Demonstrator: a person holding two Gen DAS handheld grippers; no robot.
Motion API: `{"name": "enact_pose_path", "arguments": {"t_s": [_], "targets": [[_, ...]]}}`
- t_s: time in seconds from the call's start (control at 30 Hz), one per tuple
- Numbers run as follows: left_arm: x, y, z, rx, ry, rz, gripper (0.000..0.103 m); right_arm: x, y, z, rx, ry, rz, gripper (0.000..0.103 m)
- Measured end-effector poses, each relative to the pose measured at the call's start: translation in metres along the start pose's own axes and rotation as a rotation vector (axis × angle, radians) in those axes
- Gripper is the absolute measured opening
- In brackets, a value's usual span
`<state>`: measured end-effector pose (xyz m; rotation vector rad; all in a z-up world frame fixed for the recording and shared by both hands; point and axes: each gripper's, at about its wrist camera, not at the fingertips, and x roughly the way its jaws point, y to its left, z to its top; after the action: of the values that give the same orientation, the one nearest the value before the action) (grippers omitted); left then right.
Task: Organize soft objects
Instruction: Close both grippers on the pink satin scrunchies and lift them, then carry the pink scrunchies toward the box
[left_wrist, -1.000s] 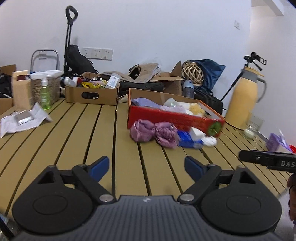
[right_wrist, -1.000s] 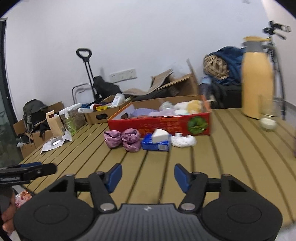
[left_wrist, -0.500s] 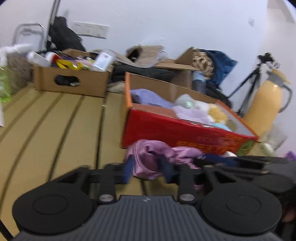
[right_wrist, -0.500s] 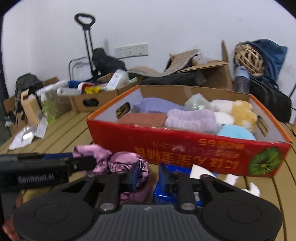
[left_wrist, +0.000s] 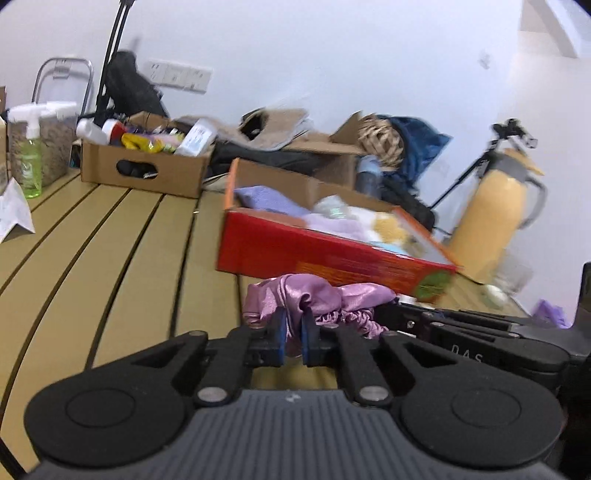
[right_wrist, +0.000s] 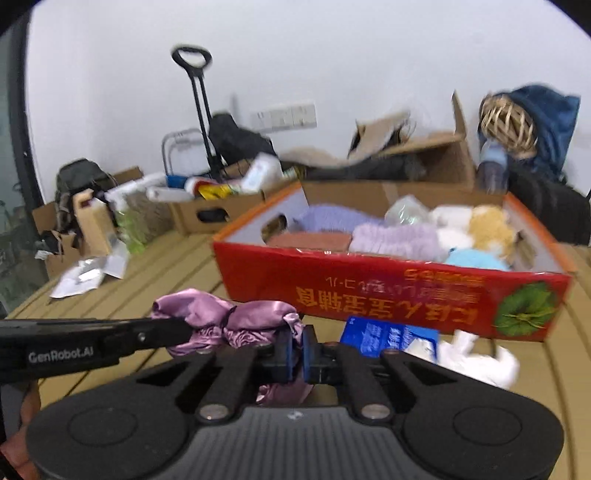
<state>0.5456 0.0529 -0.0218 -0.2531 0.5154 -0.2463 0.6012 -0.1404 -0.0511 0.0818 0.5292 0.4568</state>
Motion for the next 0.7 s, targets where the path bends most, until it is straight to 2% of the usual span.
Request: {"name": "enact_pose_path", "arguments": {"t_s": [0.13, 0.3, 0.53, 0.7], "targets": [[-0.056, -0.032, -0.024, 0.018, -0.010, -0.051, 0.008, -0.077, 0.004, -0.026, 0.054, -0.042, 0.011, 0.005], [-0.108, -0.071, -0.055, 0.051, -0.003, -0.106, 0.008, -0.160, 0.010, -0.064, 0.049, -0.067, -0.011, 0.005], [-0.156, -0.106, -0.081, 0.101, -0.022, -0.133, 0.008, -0.233, 0.014, -0.094, 0.053, -0.103, -0.025, 0.005], [-0.181, -0.119, -0.092, 0.126, -0.050, -0.139, 0.008, -0.260, 0.024, -0.103, 0.041, -0.124, -0.036, 0.005]]}}
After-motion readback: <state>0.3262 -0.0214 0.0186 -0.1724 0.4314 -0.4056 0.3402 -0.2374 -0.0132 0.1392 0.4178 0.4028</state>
